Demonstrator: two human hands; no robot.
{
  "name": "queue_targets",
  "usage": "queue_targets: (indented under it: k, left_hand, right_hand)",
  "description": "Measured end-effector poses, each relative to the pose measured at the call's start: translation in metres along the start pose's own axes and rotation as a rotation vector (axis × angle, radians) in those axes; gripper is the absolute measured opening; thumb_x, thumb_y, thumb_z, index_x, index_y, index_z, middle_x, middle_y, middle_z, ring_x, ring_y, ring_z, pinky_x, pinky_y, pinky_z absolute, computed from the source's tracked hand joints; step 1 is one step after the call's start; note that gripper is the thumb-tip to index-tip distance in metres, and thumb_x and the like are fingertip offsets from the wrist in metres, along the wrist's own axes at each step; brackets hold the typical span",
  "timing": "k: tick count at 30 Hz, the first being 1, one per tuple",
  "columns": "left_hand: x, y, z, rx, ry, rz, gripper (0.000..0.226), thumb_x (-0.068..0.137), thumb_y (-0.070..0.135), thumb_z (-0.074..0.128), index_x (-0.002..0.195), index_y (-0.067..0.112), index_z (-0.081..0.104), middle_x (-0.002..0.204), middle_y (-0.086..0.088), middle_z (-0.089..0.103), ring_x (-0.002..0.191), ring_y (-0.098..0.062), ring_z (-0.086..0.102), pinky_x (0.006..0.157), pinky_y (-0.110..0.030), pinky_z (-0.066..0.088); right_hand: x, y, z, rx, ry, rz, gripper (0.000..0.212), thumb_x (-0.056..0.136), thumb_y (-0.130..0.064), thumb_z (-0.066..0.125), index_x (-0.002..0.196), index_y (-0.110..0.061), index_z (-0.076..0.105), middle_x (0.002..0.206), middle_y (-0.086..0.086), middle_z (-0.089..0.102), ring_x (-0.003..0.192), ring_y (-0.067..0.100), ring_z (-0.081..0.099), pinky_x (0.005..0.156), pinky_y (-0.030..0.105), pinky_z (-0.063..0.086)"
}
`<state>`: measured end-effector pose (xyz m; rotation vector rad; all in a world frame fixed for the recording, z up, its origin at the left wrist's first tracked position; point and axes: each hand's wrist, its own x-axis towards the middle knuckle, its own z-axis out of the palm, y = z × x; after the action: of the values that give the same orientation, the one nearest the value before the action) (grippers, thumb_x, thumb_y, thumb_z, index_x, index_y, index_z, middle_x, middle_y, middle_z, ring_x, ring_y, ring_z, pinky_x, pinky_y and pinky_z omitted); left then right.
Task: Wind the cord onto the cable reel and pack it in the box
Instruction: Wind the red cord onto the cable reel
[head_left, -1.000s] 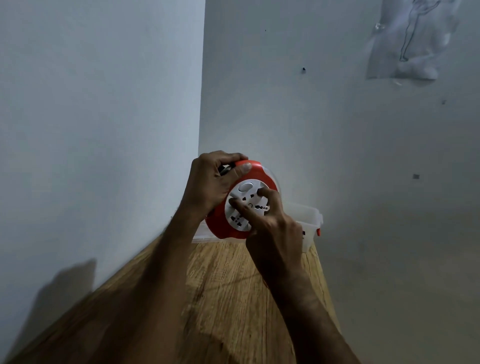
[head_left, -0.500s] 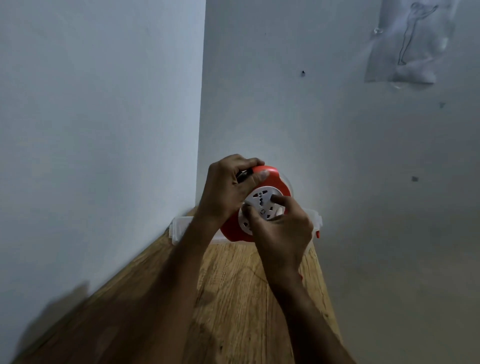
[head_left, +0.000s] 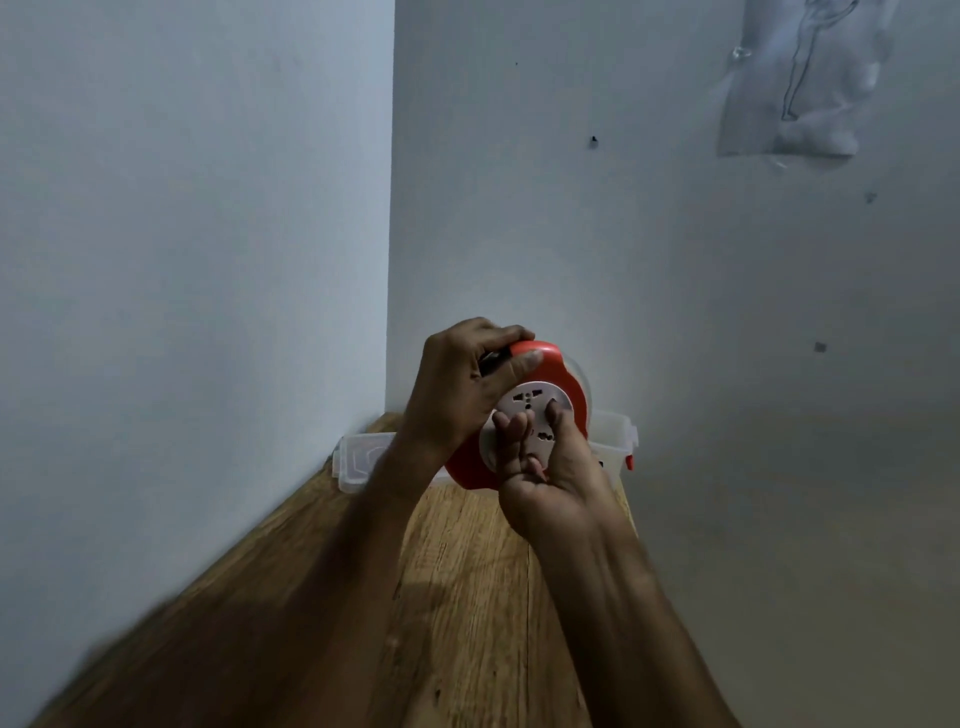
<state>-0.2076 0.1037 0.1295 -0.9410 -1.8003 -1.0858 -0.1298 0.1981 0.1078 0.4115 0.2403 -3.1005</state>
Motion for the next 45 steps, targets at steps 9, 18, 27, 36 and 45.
queue_targets:
  k: [9, 18, 27, 36, 45]
  left_hand:
    - [0.003, -0.002, -0.015, -0.023, 0.073, -0.058, 0.038, 0.091, 0.034, 0.066, 0.119, 0.008, 0.069, 0.107, -0.004, 0.073, 0.090, -0.010, 0.068, 0.078, -0.020, 0.058]
    - [0.004, -0.010, -0.021, -0.043, 0.067, -0.140, 0.040, 0.090, 0.035, 0.066, 0.121, 0.010, 0.069, 0.113, -0.004, 0.072, 0.096, -0.014, 0.070, 0.082, -0.031, 0.060]
    - [0.002, -0.019, -0.035, -0.080, 0.069, -0.217, 0.044, 0.087, 0.042, 0.065, 0.121, 0.015, 0.068, 0.116, -0.001, 0.072, 0.098, -0.014, 0.070, 0.083, -0.037, 0.061]
    - [0.003, -0.018, -0.033, -0.053, 0.049, -0.213, 0.038, 0.089, 0.036, 0.067, 0.121, 0.015, 0.069, 0.117, -0.001, 0.071, 0.100, -0.011, 0.068, 0.085, -0.026, 0.059]
    - [0.003, -0.008, -0.021, -0.007, 0.036, -0.096, 0.037, 0.089, 0.033, 0.069, 0.118, 0.011, 0.071, 0.111, -0.003, 0.073, 0.094, -0.010, 0.069, 0.081, -0.013, 0.054]
  right_hand:
    - [-0.024, 0.003, 0.014, -0.617, -0.085, -0.507, 0.032, 0.093, -0.030, 0.068, 0.104, -0.001, 0.062, 0.067, 0.007, 0.069, 0.044, 0.009, 0.052, 0.040, 0.022, 0.045]
    - [-0.021, -0.028, 0.011, -2.448, -0.352, -1.324, 0.039, 0.088, -0.029, 0.075, 0.126, -0.030, 0.065, 0.128, -0.001, 0.064, 0.106, 0.014, 0.065, 0.090, 0.034, 0.058]
    - [-0.006, -0.006, -0.001, -2.550, -0.286, -1.291, 0.066, 0.091, -0.022, 0.070, 0.148, -0.042, 0.042, 0.159, 0.009, 0.022, 0.123, 0.030, 0.057, 0.096, 0.040, 0.056]
    - [0.030, -0.001, -0.024, -2.279, -0.233, -1.711, 0.065, 0.064, -0.023, 0.093, 0.125, -0.027, 0.069, 0.111, 0.019, 0.069, 0.070, 0.031, 0.072, 0.058, 0.035, 0.060]
    - [0.036, -0.006, -0.026, -1.746, -0.206, -1.640, 0.056, 0.072, -0.040, 0.087, 0.120, -0.017, 0.072, 0.101, 0.001, 0.078, 0.078, 0.012, 0.075, 0.076, 0.030, 0.063]
